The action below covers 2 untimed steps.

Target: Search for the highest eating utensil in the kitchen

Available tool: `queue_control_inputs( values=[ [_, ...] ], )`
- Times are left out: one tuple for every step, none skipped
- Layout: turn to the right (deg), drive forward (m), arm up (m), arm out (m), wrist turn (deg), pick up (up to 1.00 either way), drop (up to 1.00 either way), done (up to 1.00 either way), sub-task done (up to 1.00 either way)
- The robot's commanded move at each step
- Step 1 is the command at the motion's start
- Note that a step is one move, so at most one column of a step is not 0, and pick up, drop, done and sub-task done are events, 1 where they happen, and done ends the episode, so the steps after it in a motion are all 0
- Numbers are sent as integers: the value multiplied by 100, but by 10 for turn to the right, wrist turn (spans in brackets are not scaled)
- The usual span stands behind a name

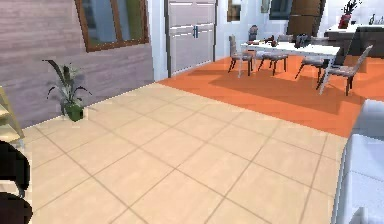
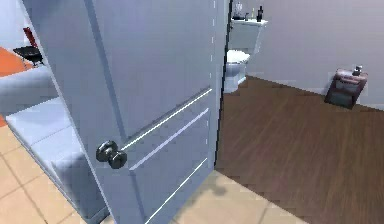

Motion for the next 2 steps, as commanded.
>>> queue_control_inputs(
  values=[
    [30,0,0,0,0,0,0,0,0],
    [0,55,0,0,0,0,0,0,0]
  ],
)
